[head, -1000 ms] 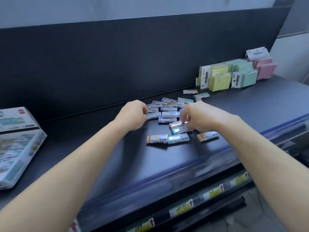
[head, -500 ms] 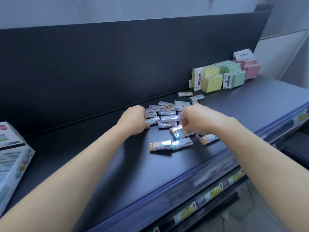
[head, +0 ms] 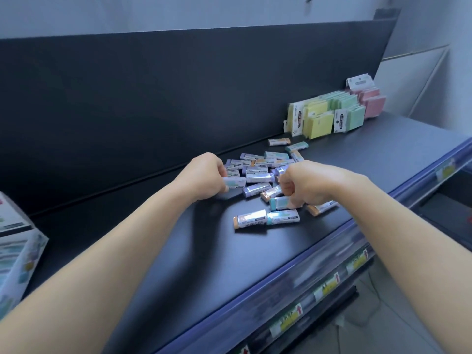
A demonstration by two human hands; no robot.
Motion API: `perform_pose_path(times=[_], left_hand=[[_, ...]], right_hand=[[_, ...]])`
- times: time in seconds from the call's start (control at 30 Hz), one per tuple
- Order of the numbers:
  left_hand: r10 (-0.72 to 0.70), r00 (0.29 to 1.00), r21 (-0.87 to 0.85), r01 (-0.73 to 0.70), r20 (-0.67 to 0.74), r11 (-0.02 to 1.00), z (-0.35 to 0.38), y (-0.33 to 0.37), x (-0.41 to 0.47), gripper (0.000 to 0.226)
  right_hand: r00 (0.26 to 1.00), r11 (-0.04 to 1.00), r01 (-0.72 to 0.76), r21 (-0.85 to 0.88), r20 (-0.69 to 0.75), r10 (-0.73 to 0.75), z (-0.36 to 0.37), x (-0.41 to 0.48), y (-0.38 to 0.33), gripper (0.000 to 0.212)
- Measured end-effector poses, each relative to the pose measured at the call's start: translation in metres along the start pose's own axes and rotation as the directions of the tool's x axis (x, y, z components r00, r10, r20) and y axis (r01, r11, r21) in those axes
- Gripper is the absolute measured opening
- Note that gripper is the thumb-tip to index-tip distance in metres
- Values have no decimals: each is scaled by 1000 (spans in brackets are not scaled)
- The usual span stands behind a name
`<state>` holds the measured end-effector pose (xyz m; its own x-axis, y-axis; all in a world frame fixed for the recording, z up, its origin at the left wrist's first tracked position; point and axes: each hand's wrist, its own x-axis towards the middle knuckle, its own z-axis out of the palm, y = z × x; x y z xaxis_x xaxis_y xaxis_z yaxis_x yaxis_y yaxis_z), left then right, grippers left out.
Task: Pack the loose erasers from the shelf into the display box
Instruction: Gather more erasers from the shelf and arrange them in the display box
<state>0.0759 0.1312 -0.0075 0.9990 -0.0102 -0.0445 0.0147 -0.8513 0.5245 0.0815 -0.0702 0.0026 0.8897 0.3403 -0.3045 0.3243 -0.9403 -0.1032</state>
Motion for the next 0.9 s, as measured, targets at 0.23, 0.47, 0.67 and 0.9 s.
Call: perform_pose_path(times=[0.23,0.47,0.67,0.9], left_hand=[[-26,999,-291,34,31,956,-8,0,-12,9],[-145,985,-444,89,-94,891,-18,5,-34,9],[-306,935,-622,134,-179,771,-22,10,-46,11],[-447,868,-701,181,-217,690,-21,21,-76,5]], right_hand=[[987,988,118,104,-121,-105,-16,-6,-2,14],[877,864,376,334,-429,-215,-26,10,-16,5],[818,741,530,412,-480,-318,-41,25,-21,9],[759,611,647,456,-465,-457,-47,40,-44,13]])
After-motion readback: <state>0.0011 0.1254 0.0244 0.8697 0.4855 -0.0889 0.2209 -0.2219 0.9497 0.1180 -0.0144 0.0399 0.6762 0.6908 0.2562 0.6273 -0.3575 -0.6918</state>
